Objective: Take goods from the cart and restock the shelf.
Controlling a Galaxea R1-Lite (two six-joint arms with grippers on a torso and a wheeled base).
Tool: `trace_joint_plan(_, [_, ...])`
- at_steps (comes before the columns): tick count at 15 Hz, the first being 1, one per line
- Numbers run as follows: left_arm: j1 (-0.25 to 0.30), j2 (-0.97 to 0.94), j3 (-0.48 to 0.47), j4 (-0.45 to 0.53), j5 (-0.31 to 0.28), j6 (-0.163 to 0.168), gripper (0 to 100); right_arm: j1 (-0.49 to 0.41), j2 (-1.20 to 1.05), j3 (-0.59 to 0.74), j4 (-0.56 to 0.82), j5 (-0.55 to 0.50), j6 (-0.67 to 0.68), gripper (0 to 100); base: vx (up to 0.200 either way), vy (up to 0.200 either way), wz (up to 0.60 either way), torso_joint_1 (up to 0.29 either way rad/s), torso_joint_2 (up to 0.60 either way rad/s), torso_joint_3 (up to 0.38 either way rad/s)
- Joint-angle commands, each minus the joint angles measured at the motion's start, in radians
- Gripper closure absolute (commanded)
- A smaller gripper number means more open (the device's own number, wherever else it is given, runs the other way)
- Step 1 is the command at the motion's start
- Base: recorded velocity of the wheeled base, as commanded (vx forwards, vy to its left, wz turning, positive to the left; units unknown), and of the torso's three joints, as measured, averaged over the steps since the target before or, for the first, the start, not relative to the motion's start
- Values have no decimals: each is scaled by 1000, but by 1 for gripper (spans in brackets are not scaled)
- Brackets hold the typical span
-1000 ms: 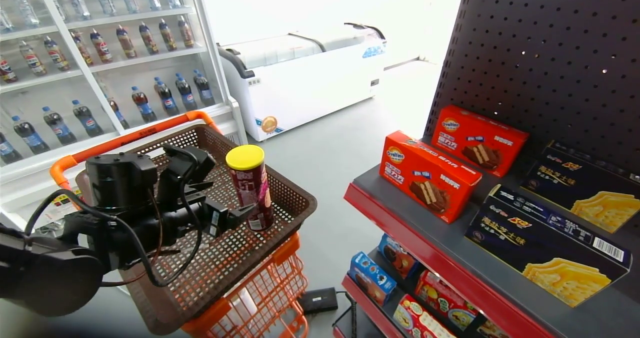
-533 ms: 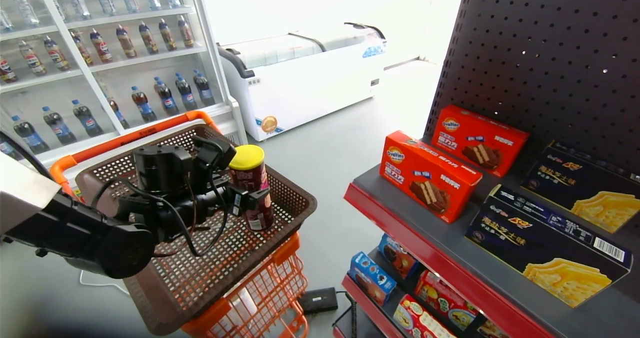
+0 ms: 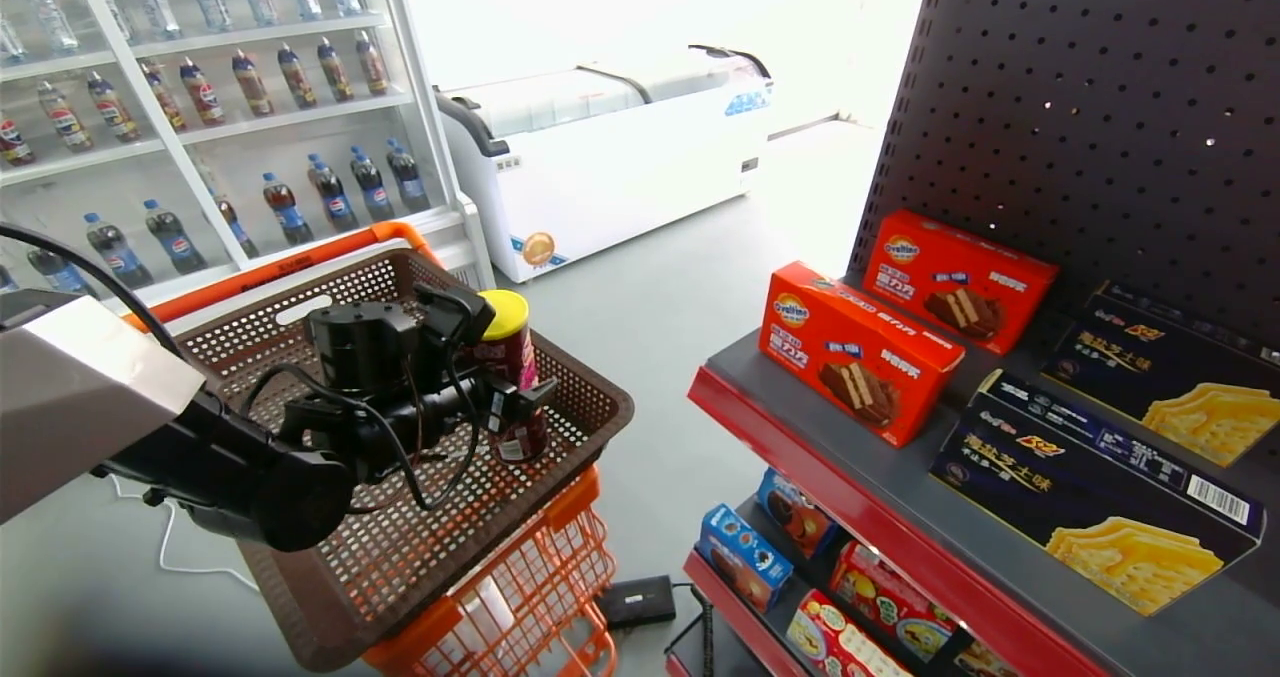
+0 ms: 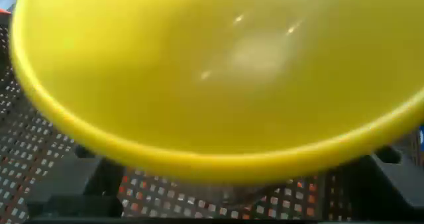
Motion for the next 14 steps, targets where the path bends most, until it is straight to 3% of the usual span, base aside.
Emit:
trace_joint_plan(1, [-1,22,-10,-3,0,1,0,0,1,0,0,0,0,0,0,0,0,0,0,0])
trace_joint_plan(2, [-1,32,-19,-12,0,1,0,0,1,0,0,0,0,0,0,0,0,0,0,0])
trace_joint_plan(3, [-3,40,-33,-13,-2,6,100,0,1,0,0,0,0,0,0,0,0,0,0,0])
trace_joint_plan(7, [-10,26,-48,51,15,12,100,0,1,0,0,0,0,0,0,0,0,0,0,0])
trace_joint_plan(10, [-7,-27,-83,92,21,52,100,0,1,0,0,0,0,0,0,0,0,0,0,0])
trace_joint_plan(13, [-33,-74,-143,114,21,0,100,0,1,0,0,0,0,0,0,0,0,0,0,0])
trace_joint_plan(14, [-47,-133,-148,206,15,8,100,0,1,0,0,-1,0,0,0,0,0,0,0,0])
